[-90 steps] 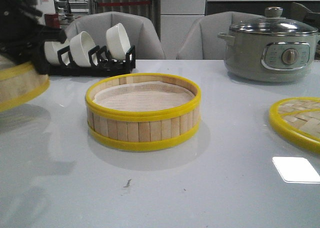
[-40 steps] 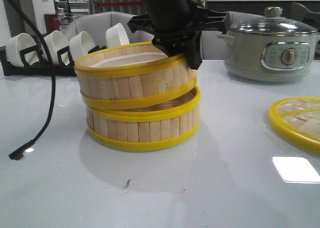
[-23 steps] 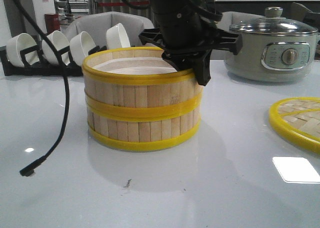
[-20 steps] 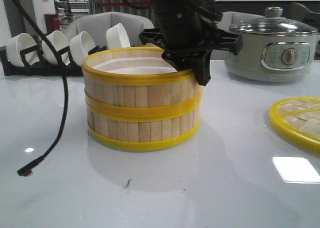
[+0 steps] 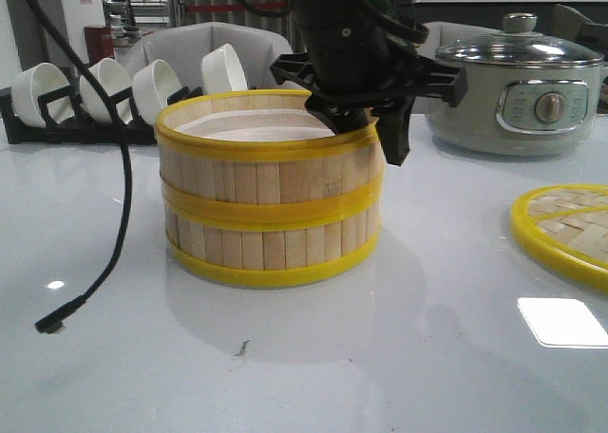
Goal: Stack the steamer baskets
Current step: 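Lower the basket onto the middle basket and open the left gripper, then raise the left gripper away from the stacked baskets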
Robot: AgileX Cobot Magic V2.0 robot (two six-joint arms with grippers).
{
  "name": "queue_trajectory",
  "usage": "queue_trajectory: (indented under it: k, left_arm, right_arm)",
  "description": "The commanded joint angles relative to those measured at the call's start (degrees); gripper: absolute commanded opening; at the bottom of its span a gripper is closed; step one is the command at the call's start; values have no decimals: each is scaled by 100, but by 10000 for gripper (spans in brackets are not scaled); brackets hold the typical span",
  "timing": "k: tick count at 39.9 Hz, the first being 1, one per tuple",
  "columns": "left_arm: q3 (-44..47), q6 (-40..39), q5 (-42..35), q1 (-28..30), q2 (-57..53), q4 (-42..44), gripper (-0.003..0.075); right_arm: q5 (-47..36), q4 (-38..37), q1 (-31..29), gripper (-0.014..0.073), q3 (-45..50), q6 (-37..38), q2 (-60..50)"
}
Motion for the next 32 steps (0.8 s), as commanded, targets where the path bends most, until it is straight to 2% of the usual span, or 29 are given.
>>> queue_trajectory:
  k: [1, 12, 20, 24, 27, 29, 32]
  left_arm:
    - [-199, 17, -390, -67, -310, -16, 428]
    - [-246, -39, -372, -67, -427, 327, 424]
    - [-708, -241, -56, -67, -481, 1015, 424]
    - [-1009, -250, 193, -67, -481, 1643, 418]
    - [-1303, -319, 465, -67, -481, 2183, 378]
    - [-1492, -450, 657, -67, -485, 2578, 321]
    - [-1818, -598, 907, 29, -526, 2904, 184]
  right_arm:
    - [-439, -75, -11, 416, -218, -29, 5]
    - [-434, -75, -11, 416, -218, -29, 5]
    - [-417, -75, -11, 416, -218, -29, 5]
    - [-401, -75, -11, 416, -218, -29, 5]
    - [-380, -75, -11, 416, -218, -29, 5]
    - [-369, -75, -11, 416, -218, -29, 5]
    - [-355, -75, -11, 416, -218, -29, 5]
